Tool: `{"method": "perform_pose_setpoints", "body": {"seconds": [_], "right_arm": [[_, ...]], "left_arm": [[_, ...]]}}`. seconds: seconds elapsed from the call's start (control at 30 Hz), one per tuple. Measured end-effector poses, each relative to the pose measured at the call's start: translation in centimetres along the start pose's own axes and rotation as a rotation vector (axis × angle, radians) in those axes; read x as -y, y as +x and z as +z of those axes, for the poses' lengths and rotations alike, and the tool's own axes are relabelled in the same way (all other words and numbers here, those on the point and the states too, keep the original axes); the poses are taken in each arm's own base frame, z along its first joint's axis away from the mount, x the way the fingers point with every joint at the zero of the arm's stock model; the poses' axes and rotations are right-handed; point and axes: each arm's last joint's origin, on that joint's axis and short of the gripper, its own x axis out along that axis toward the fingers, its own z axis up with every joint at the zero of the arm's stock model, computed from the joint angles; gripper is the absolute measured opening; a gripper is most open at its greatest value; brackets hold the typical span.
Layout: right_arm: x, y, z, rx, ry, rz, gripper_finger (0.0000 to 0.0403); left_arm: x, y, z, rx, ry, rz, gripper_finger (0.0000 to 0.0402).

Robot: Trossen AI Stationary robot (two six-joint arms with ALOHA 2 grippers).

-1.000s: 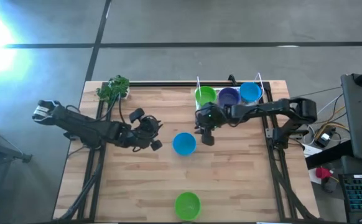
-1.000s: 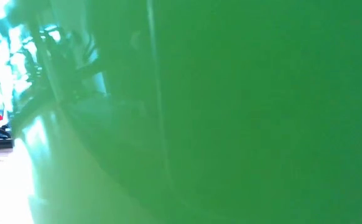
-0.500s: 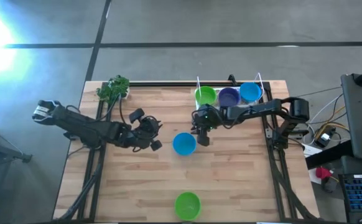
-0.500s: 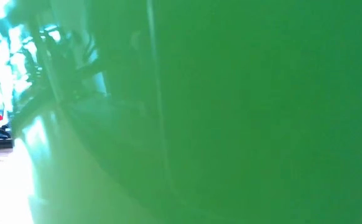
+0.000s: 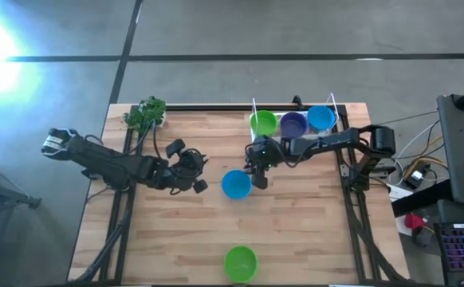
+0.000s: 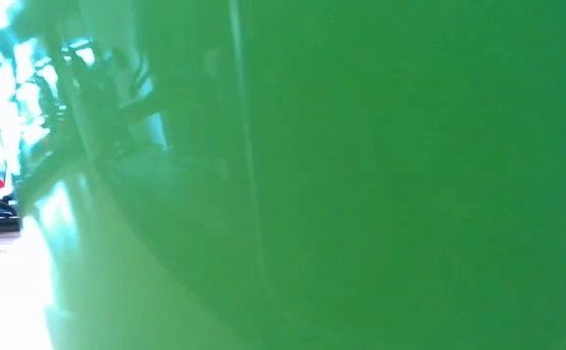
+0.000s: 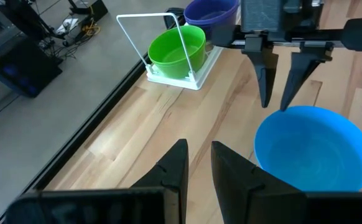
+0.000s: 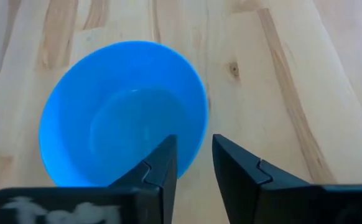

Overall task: Pick & Place Mini bowls
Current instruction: Stack the blue bowl on top of the blue bowl on the shelf

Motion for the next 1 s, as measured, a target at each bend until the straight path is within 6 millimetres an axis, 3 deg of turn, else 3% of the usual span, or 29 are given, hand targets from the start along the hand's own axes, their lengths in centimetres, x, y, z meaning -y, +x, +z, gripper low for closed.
{"method": "perform_pose_setpoints", "body": {"seconds": [0.7,1.0], "right_arm": [[-0.5,0.1,-0.1,-0.002,0.013,-0.007,0.0105],[0.1,2.6,-1.6,-0.063,0.024,-0.015,0.0102]], "left_arm": [[0.0,0.0,0.0,0.000,0.000,0.000,0.0064],[0.0,0.0,0.0,0.000,0.000,0.000,0.0064]]}}
